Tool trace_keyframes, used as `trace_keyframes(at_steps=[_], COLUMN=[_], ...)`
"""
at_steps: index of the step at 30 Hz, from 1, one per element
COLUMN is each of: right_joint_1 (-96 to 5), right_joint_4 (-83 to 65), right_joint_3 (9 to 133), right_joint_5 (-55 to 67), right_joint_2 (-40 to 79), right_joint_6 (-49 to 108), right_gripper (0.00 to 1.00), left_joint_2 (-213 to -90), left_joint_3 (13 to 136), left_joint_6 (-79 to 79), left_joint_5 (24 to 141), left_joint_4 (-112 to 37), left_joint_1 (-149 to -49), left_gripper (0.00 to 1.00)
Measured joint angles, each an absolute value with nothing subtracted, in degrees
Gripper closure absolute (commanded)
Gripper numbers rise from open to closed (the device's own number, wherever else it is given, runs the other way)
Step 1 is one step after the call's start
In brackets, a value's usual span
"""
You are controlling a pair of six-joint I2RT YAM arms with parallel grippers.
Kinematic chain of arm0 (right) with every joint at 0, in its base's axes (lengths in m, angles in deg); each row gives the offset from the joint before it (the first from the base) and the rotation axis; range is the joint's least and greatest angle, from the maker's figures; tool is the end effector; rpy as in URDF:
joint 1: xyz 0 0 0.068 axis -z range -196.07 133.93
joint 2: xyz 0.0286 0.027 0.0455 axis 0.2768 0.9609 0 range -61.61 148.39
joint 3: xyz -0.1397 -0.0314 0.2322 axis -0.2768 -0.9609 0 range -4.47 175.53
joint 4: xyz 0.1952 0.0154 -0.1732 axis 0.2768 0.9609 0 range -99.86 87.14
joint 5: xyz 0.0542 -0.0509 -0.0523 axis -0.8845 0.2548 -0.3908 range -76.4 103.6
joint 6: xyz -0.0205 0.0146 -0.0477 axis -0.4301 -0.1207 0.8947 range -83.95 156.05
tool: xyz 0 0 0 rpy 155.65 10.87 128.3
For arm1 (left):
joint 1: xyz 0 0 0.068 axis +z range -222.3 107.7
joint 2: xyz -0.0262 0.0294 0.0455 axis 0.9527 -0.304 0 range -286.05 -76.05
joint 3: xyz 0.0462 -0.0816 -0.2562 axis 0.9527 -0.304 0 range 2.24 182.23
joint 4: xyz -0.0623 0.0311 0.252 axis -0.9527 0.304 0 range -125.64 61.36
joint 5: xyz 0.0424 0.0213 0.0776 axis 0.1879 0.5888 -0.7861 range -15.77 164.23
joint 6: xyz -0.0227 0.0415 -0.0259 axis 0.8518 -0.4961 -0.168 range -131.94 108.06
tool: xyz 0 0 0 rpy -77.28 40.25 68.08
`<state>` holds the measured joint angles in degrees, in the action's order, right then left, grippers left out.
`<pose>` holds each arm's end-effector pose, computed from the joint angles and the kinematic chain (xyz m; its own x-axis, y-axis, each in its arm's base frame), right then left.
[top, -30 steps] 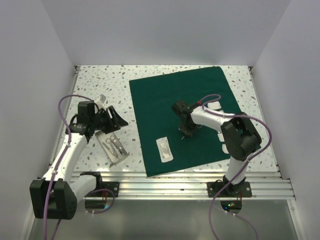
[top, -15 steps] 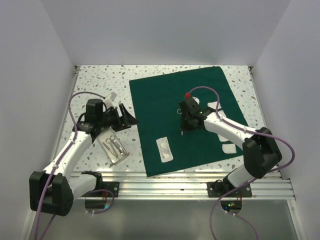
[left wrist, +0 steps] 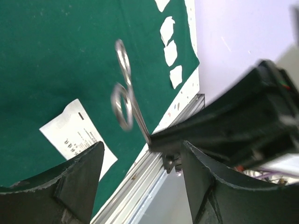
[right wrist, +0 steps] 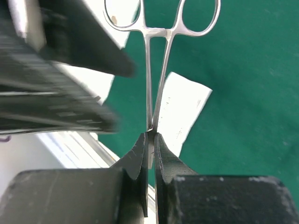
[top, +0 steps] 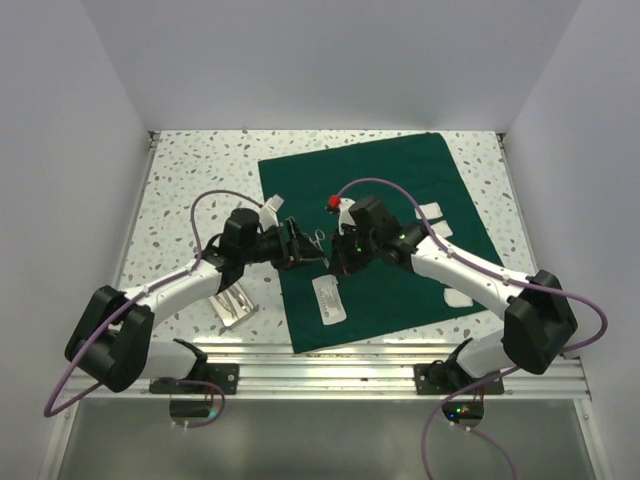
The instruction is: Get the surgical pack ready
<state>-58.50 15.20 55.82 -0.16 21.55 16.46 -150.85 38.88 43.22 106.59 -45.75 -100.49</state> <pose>0.2234 0.2156 0.2550 -0.7754 -0.2674 -0.5721 -0.5444 0.7421 0.3910 0.2311 -0.1455 0.2151 -0.9060 -0.3010 -0.2977 0.1258 0.4801 -0.8682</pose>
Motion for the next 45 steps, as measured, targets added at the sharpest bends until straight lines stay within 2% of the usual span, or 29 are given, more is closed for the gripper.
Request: trace_keyframes(at_steps=[5, 8, 9, 11, 12, 13, 16, 17, 21, 25, 29, 37, 45], right_joint_1=[-58.55, -58.9, -59.12, -59.64, -59.84, -59.97, -60.34, -60.38, -60.45, -60.38, -60.38, -60.38, -60.38], right_joint_4=[14.02, 13.39, 13.19, 12.88, 12.95, 12.82, 12.91, 13.5, 16.73, 18.11, 18.76, 18.09, 17.8], right_joint_3=[55.82, 55.82, 55.82, 55.82, 55.8, 55.8, 55.97, 56.12, 57.85, 58.44, 58.38, 55.73, 53.37], right_joint_5=[-3.81, -5.28, -5.56, -5.74, -5.91, -6.76, -6.61, -6.11, -1.98, 0.56, 0.73, 0.6, 0.62], right_joint_2=[20.74, 20.76, 20.76, 20.78, 20.87, 20.87, 20.85, 20.85, 20.85, 20.87, 20.93, 21.74, 21.92], right_joint_6=[17.09, 17.07, 17.05, 17.01, 16.85, 16.46, 16.04, 15.91, 16.85, 17.53, 17.68, 17.62, 17.46], right_gripper=[1.0, 1.0, 1.0, 0.97, 0.88, 0.65, 0.44, 0.42, 0.37, 0.36, 0.36, 0.36, 0.36], left_joint_2=[-155.09, -155.93, -155.93, -155.9, -155.82, -155.71, -154.81, -153.74, -146.85, -137.24, -130.57, -132.71, -134.37], left_joint_3=[38.88, 38.88, 38.88, 39.25, 39.86, 40.54, 42.81, 43.16, 43.91, 43.91, 43.84, 39.8, 38.79], left_joint_6=[47.35, 48.86, 49.29, 50.39, 50.06, 49.8, 48.09, 47.28, 44.33, 41.82, 40.75, 39.87, 38.21], left_joint_5=[104.2, 103.18, 102.78, 102.67, 102.54, 101.34, 97.1, 95.35, 87.75, 79.55, 72.79, 68.34, 67.79], left_joint_4=[-48.53, -48.48, -48.48, -48.77, -48.44, -47.65, -40.74, -37.58, -21.44, -5.73, 4.61, 11.62, 10.62], left_joint_1=[-102.91, -103.52, -103.57, -103.63, -103.79, -103.87, -103.55, -103.28, -100.27, -92.42, -88.88, -87.18, -84.62], left_gripper=[0.41, 0.63, 0.82, 0.99, 1.0, 1.0, 1.0, 1.0, 1.0, 1.0, 1.0, 1.0, 1.0])
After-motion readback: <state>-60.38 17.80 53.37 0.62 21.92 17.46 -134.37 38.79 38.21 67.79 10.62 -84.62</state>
